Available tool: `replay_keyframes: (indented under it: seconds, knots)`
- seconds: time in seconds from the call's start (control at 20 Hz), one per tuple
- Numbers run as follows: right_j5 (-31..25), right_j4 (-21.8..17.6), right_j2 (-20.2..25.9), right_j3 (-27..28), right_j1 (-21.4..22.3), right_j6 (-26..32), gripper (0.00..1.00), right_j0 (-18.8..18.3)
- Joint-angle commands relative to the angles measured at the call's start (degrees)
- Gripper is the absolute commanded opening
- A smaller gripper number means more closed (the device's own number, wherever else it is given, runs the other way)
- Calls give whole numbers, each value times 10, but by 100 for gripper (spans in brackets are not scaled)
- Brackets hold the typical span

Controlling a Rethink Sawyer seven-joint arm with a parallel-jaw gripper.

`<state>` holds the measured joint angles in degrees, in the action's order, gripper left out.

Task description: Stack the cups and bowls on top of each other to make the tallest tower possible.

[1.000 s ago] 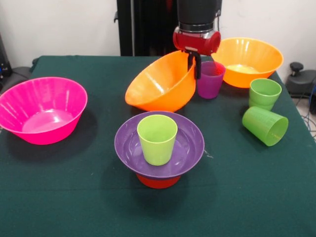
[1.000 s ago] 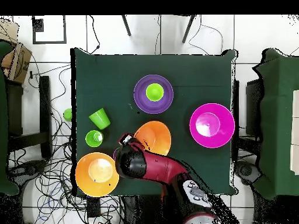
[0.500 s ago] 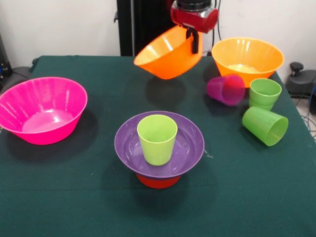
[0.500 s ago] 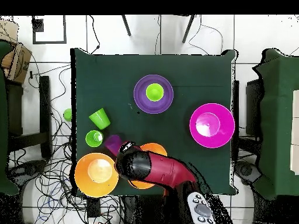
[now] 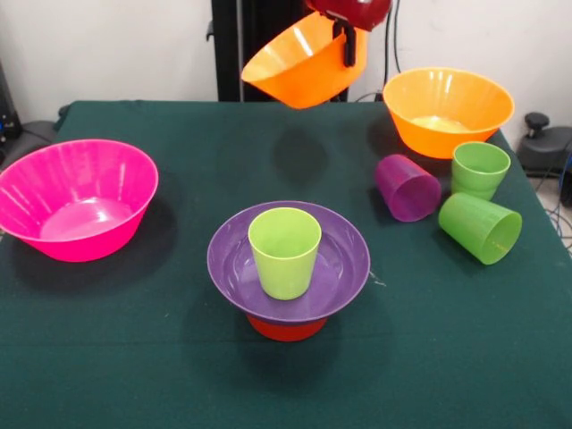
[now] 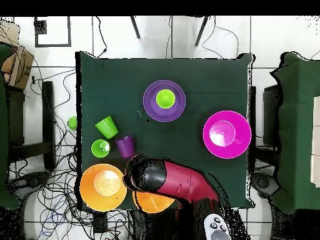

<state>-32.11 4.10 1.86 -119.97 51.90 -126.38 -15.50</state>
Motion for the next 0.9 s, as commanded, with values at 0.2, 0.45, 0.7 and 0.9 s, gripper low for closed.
replay_keyframes:
  seconds: [0.2, 0.45, 0.7, 0.9]
  knots:
    - [-135, 1, -33, 95, -7, -113, 0, 45]
    - [-166, -47, -95, 167, -31, -130, 0, 95]
    - [-153, -136, -170, 239, -64, -117, 0, 146]
    - [-132, -201, -221, 288, -92, -107, 0, 181]
